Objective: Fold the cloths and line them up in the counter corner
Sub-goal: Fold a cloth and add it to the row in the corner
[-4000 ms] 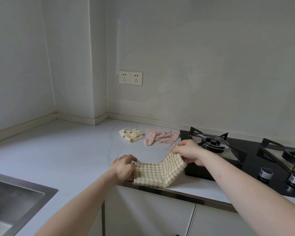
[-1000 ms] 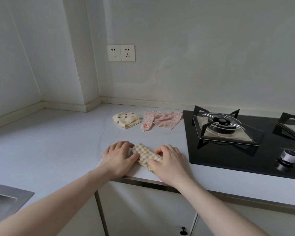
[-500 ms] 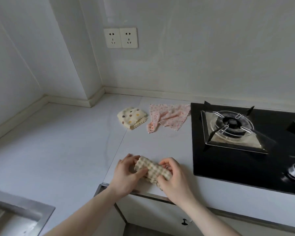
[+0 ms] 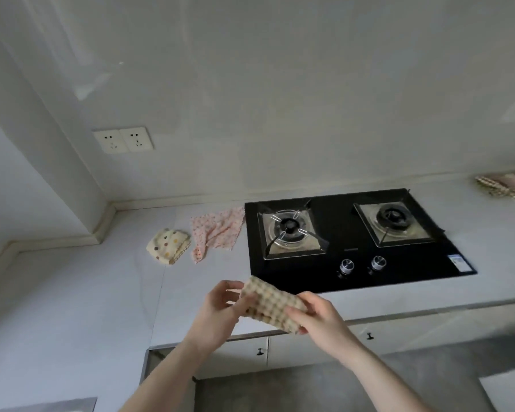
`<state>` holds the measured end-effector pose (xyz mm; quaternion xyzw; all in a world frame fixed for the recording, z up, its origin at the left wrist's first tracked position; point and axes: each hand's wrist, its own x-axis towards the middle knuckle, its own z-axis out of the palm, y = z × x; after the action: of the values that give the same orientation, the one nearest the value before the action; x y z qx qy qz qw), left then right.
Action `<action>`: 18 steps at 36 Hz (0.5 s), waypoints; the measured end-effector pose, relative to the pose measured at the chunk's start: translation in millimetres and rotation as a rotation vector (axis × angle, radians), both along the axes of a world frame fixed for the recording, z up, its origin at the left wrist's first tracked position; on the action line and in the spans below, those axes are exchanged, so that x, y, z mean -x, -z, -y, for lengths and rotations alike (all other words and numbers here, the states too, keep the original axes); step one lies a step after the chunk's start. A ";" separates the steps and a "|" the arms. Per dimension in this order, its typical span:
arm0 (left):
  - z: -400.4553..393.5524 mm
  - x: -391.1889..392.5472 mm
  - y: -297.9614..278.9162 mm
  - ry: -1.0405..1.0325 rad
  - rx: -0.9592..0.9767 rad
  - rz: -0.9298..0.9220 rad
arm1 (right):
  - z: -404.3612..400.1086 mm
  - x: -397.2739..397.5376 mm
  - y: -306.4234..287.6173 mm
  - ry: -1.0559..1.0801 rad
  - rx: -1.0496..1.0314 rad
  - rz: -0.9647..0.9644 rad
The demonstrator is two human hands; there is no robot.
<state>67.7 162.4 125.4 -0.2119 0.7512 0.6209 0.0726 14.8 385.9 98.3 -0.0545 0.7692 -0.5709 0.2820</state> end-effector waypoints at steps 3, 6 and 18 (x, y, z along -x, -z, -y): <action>-37.6 24.6 -20.8 0.146 0.041 -0.045 | -40.5 4.9 -24.6 0.075 -0.004 -0.042; -76.9 51.2 -32.1 0.194 0.025 -0.054 | -83.8 14.8 -42.7 0.116 -0.028 -0.083; -248.3 122.1 -42.8 0.355 0.031 -0.077 | -260.4 57.1 -63.8 0.309 -0.055 -0.105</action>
<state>-54.4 410.7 168.2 -0.0531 0.7886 0.5943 0.1487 -42.2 646.3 162.1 0.0426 0.7973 -0.5827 0.1515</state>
